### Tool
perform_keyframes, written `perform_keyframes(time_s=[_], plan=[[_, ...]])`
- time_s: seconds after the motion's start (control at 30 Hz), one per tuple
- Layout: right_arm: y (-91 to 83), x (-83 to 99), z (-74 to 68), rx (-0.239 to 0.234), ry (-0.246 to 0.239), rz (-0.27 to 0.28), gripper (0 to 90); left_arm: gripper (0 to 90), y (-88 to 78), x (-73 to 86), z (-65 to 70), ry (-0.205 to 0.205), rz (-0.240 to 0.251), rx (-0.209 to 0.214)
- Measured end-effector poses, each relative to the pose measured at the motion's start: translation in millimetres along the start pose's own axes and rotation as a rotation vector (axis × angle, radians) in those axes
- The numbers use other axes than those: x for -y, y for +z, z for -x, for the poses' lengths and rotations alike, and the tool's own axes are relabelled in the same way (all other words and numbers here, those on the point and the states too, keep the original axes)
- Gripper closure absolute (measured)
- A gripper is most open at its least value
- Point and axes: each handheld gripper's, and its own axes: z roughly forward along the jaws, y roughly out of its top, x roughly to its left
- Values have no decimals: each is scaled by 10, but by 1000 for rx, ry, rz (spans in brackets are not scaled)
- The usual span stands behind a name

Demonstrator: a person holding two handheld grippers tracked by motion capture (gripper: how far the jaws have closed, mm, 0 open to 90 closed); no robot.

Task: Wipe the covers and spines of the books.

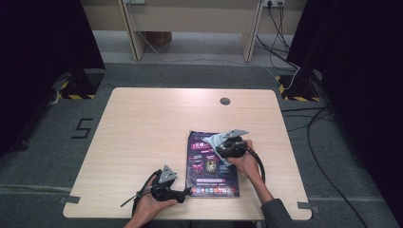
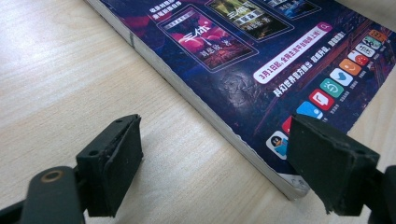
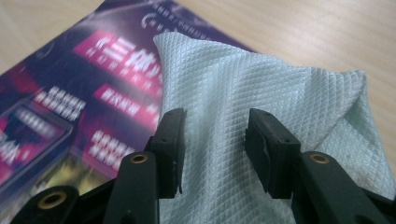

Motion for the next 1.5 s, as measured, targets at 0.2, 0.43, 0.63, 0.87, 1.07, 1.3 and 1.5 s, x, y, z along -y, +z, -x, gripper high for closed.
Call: perform_keyframes(time_s=[0.2, 0.43, 0.63, 0.87, 1.07, 1.3, 1.5], plan=[[-131, 127, -114, -19, -30, -7, 577, 174, 3, -1, 0, -2, 3, 2], [-181, 154, -350, -86, -84, -31, 569, 174, 3, -1, -3, -1, 3, 4], [-191, 169, -560, -156, -146, -34, 556, 174, 1, 0, -4, -1, 3, 4], [-209, 193, -665, -180, -180, -30, 552, 173, -1, 2, -10, 2, 4, 6], [-212, 203, -657, -184, -176, -26, 549, 173, -1, 5, -9, 0, 8, 5], [-250, 208, -547, -157, -145, -50, 548, 174, -2, 9, -4, -5, 9, 5], [-284, 233, -379, -138, -122, -49, 613, 174, -2, 8, -8, -4, 8, 8]])
